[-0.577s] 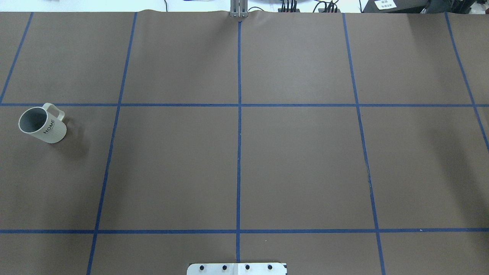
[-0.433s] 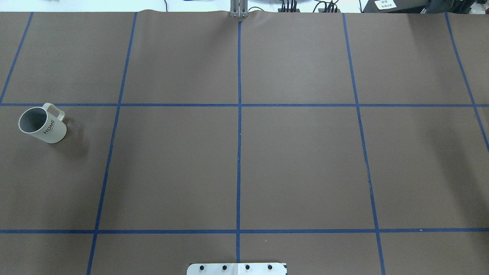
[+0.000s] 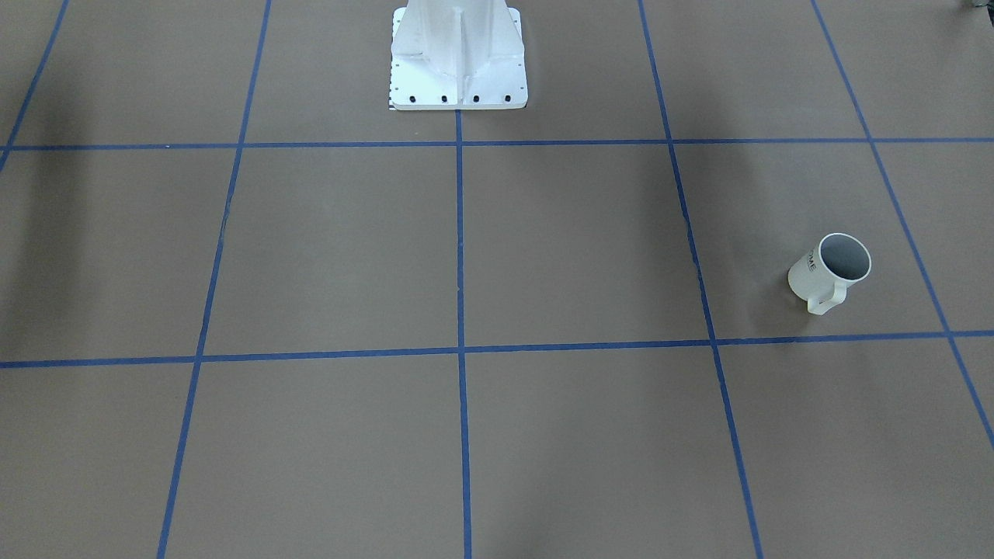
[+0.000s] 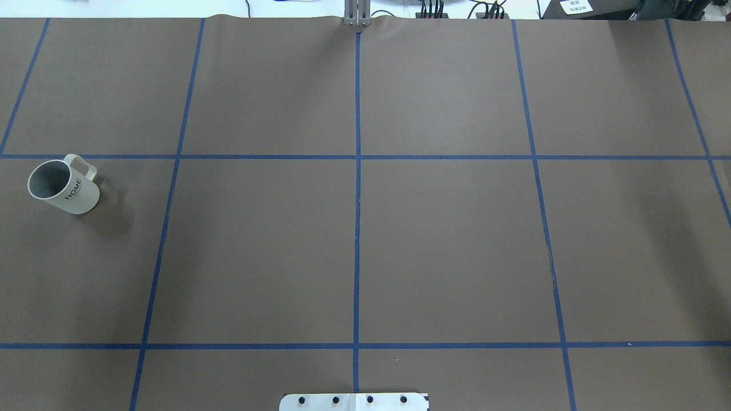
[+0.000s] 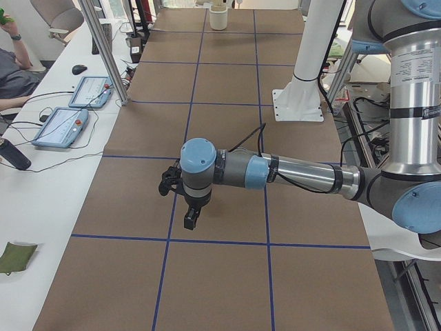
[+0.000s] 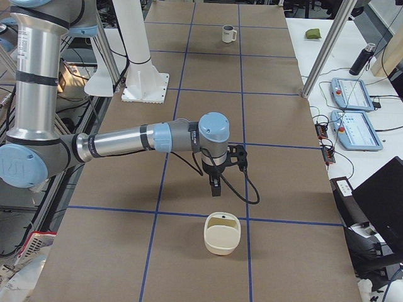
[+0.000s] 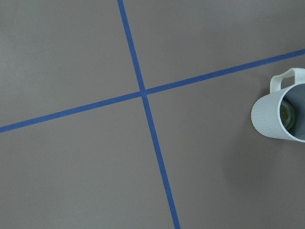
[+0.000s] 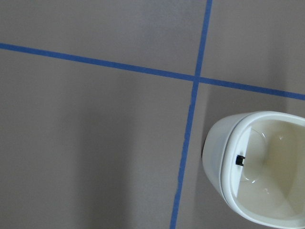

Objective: Left arm hands cup to right arm to dump lemon

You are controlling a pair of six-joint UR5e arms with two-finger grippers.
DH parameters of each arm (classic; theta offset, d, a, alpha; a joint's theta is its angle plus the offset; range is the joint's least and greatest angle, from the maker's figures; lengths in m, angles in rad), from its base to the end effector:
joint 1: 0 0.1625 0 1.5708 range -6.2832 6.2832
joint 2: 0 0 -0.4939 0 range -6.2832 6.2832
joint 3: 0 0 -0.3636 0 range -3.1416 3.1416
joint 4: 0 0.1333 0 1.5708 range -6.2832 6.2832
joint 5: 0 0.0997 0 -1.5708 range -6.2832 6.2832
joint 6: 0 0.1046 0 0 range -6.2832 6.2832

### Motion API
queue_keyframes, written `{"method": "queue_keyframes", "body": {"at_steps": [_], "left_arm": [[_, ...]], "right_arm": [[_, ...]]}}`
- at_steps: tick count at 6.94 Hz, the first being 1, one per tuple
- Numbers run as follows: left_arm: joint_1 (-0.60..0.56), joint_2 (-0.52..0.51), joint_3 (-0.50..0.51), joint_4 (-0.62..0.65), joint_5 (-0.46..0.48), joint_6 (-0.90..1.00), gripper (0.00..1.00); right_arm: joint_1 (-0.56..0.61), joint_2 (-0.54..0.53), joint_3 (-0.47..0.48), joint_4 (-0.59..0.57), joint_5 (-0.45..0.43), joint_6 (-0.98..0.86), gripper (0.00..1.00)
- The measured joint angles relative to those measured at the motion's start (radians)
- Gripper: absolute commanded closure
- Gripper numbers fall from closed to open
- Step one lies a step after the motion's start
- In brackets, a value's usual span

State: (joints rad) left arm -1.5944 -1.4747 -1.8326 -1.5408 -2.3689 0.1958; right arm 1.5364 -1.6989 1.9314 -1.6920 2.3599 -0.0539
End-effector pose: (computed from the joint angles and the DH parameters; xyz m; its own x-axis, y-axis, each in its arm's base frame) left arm -0.0683 -0.4184 0.6530 0.6913 0.2715 -0.6696 -0.1133 0.9560 0.2707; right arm 0.0453 -0.3998 0.6307 0.6985 -0.1564 0.6983 0.0719 0.9862 0.1489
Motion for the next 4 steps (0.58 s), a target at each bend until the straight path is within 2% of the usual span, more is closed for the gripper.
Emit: {"method": "queue_keyframes", "body": {"at_steps": [2, 4], "left_arm": [[0.021, -0.04, 0.013, -0.017, 0.002, -0.011, 0.0], [0.074, -0.082, 0.029, -0.07, 0.001, -0.095, 0.0]], "right_arm": [[-0.043, 0.08, -0.001, 0.0, 0.09, 0.014, 0.0], [-0.117, 0.179, -0.003, 0.001, 0.107, 0.019, 0.02]]}}
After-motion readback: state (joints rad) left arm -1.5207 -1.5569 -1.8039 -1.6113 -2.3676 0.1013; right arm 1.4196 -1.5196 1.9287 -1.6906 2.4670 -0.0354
